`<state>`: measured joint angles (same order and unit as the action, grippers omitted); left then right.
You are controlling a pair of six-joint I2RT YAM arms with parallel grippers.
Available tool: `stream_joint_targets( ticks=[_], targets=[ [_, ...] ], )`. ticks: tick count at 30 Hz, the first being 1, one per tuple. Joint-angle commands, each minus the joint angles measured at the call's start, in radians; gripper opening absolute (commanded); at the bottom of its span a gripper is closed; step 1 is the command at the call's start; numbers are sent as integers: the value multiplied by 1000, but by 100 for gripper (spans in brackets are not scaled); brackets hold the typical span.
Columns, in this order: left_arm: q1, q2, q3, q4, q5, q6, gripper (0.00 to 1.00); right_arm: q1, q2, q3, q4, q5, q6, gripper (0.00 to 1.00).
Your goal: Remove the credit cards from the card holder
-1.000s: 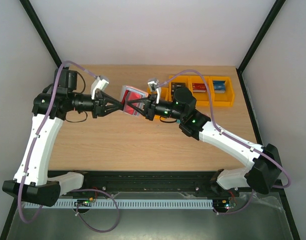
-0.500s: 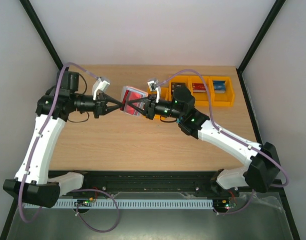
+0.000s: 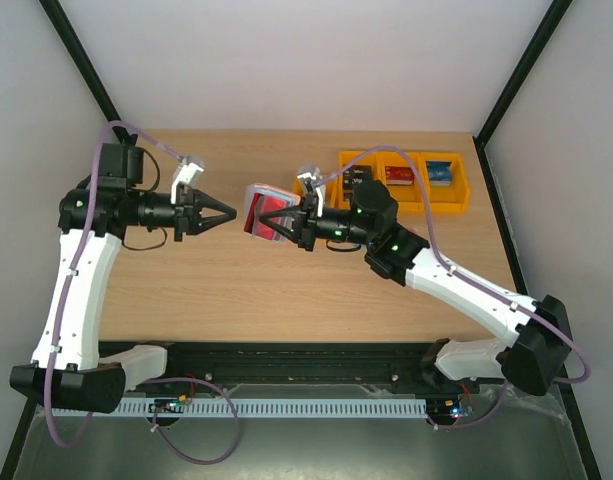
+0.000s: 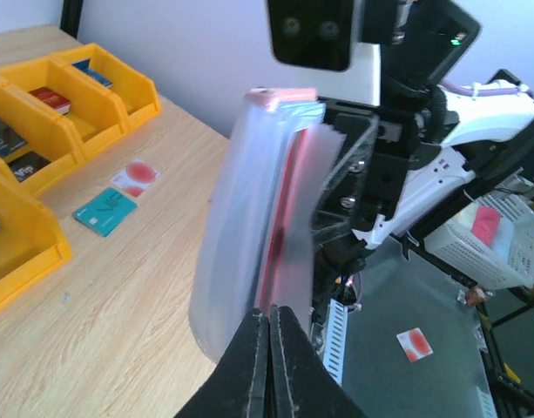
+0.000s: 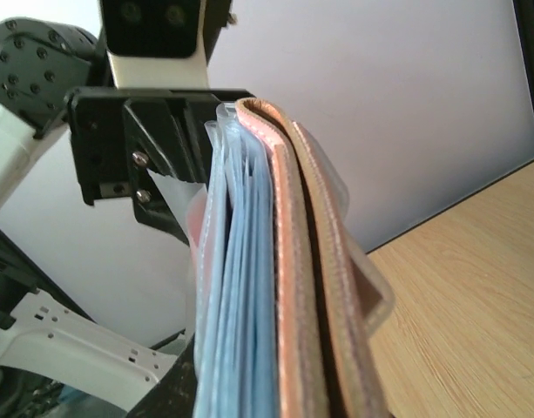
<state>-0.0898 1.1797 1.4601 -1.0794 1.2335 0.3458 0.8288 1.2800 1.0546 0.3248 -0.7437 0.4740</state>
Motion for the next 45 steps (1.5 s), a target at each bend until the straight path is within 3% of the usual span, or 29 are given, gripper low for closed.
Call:
stream_joint_targets(
  ticks=[1, 5, 9, 12, 14, 21, 36, 45],
  targets=[
    [22, -3, 60, -147, 103, 130, 2, 1, -53, -22, -34, -10, -66, 8],
    [8, -11, 47, -183, 66, 204, 2, 1, -46, -22, -9, -7, -47, 3],
    [-37, -19, 11, -136, 52, 158, 3, 0, -10, 5, 22, -33, -18, 2],
    [-81, -26, -9, -54, -5, 84, 22, 0, 4, 11, 33, -36, -11, 3],
    [-104, -28, -30, 3, -57, 41, 29, 1, 9, 14, 35, -47, -6, 3],
    [-134, -9, -74, 149, -216, -72, 26, 0, -1, 12, 38, -54, 5, 3],
    [-152, -2, -92, 199, -371, -72, 35, 0, -21, 10, 53, -56, 8, 2],
    [-153, -3, -88, 208, -207, -139, 28, 1, -21, 8, 47, -46, 5, 2]
  ],
)
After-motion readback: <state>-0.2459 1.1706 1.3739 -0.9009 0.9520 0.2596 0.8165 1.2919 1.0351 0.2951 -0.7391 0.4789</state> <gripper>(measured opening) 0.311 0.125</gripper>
